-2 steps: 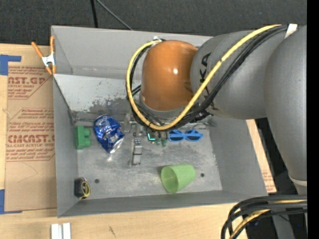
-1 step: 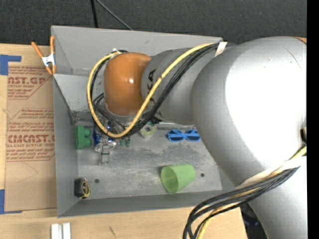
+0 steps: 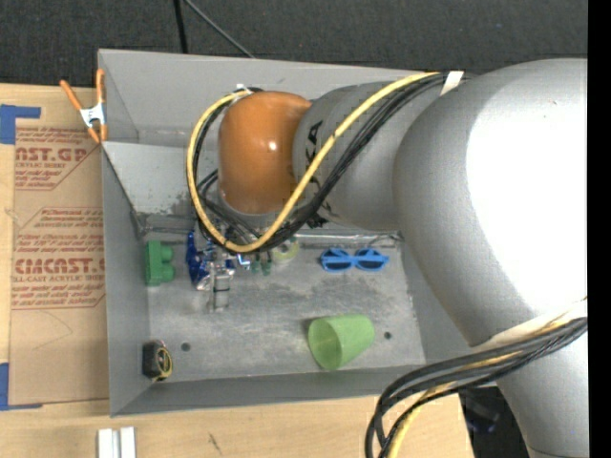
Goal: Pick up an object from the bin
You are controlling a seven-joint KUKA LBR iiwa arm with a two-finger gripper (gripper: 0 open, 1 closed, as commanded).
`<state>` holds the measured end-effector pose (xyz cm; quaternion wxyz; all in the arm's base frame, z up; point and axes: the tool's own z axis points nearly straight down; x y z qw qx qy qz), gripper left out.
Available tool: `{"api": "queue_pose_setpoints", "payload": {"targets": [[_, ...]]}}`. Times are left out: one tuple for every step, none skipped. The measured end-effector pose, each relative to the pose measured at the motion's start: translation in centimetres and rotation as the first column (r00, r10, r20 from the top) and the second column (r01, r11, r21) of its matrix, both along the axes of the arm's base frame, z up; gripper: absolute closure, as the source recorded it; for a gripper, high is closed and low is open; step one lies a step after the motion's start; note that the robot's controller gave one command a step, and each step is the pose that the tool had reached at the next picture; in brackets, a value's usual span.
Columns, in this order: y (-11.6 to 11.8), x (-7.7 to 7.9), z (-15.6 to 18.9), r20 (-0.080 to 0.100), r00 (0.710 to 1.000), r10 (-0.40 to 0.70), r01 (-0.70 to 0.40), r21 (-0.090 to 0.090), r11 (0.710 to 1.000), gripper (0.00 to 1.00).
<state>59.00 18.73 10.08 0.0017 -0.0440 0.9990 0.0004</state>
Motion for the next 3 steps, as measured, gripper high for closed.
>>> {"api": "queue_pose_setpoints", "payload": {"targets": [[-2.1,-0.1,0.0,-0.002,0.998,-0.062,0.062,0.002,0.998,0.0],[-2.1,0.8,-2.0,0.014,0.958,-0.286,0.286,0.015,0.958,0.0],[-1.4,1.1,-2.0,0.014,0.939,-0.343,0.343,0.009,0.939,0.0]]}}
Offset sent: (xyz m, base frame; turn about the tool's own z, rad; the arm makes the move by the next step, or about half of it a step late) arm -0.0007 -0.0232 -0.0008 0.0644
